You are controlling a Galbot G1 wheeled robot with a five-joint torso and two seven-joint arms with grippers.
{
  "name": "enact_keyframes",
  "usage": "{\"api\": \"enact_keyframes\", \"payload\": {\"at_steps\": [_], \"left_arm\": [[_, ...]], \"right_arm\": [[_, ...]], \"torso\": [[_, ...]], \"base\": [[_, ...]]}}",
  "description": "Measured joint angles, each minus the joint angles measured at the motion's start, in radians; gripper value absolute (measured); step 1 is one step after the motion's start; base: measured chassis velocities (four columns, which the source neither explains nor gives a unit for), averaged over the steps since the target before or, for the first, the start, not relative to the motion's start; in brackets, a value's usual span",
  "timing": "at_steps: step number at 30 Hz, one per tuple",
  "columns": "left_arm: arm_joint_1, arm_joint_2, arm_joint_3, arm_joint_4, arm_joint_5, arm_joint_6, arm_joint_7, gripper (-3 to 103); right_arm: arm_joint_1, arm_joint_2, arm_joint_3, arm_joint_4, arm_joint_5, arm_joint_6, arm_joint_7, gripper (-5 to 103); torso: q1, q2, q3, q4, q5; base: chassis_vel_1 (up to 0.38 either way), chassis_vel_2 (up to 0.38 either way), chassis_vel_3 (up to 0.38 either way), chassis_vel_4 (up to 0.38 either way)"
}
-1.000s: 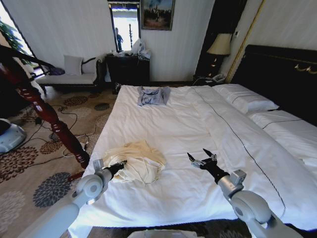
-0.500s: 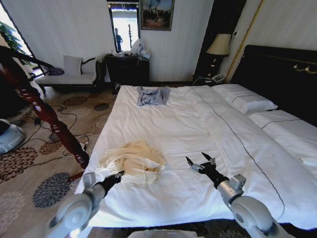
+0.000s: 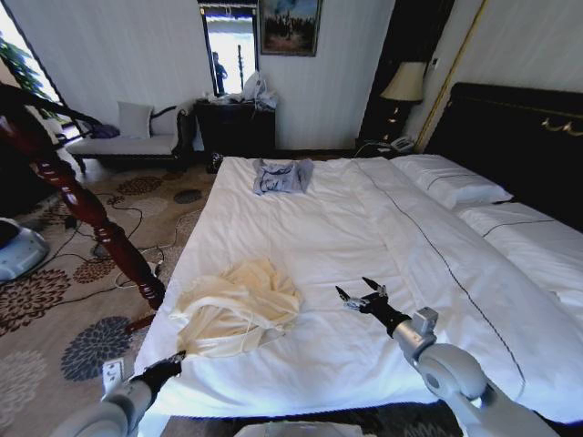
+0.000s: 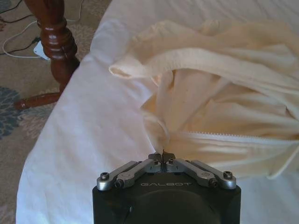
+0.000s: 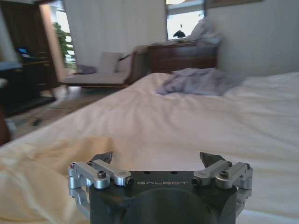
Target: Pick up the clothes from the bed and hang them on the clothes hanger.
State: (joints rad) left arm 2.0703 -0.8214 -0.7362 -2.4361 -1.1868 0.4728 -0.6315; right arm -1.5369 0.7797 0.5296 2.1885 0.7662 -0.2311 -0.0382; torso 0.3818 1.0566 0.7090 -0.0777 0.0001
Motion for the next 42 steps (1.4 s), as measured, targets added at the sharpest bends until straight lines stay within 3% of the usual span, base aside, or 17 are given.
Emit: {"api": "enact_keyframes", "payload": {"at_steps": [2,9,15,19,32,40,42], "left_arm": [[-0.025,-0.001,0.072,0.004,0.068,-0.015,-0.001,0],[-0.053,0.007,0.104,0.007,0.073,-0.02,-0.014,0],[-0.055,-0.001,0.099,0.016,0.073,-0.023,-0.014,0],[-0.057,-0.002,0.101,0.018,0.072,-0.023,-0.014,0],[-0.07,0.005,0.118,0.029,0.067,-0.023,-0.013,0],[-0.079,0.002,0.126,0.037,0.061,-0.025,-0.011,0],[-0.084,0.0,0.13,0.04,0.058,-0.025,-0.01,0]], "right_arm": [[0.065,-0.062,-0.067,0.002,0.075,-0.023,-0.021,100],[0.234,-0.131,-0.27,-0.042,0.058,-0.026,-0.082,100],[0.457,-0.076,-0.529,-0.122,-0.032,-0.021,-0.104,100],[0.525,-0.026,-0.623,-0.163,-0.063,-0.015,-0.104,100],[0.6,0.063,-0.756,-0.26,-0.136,-0.016,-0.102,96],[0.651,0.075,-0.799,-0.303,-0.144,-0.011,-0.103,85],[0.657,0.075,-0.813,-0.303,-0.151,-0.01,-0.105,74]], "torso": [[0.0,0.0,0.0,0.0,-0.0003],[0.0,0.0,0.0,-0.0001,-0.0001],[0.0,0.0,0.0,0.0003,-0.0001],[0.0,0.0,0.0,0.0,0.0001],[0.0,0.0,0.0,0.0,-0.0001],[0.0,0.0,0.0,0.0,-0.0002],[0.0,0.0,0.0,0.0,-0.0001]], "base": [[0.0,0.0,0.0,0.0],[0.0,0.0,0.0,0.0],[0.0,0.0,0.0,0.0],[0.0,0.0,0.0,0.0],[0.0,0.0,0.0,0.0],[0.0,0.0,0.0,0.0],[0.0,0.0,0.0,0.0]]}}
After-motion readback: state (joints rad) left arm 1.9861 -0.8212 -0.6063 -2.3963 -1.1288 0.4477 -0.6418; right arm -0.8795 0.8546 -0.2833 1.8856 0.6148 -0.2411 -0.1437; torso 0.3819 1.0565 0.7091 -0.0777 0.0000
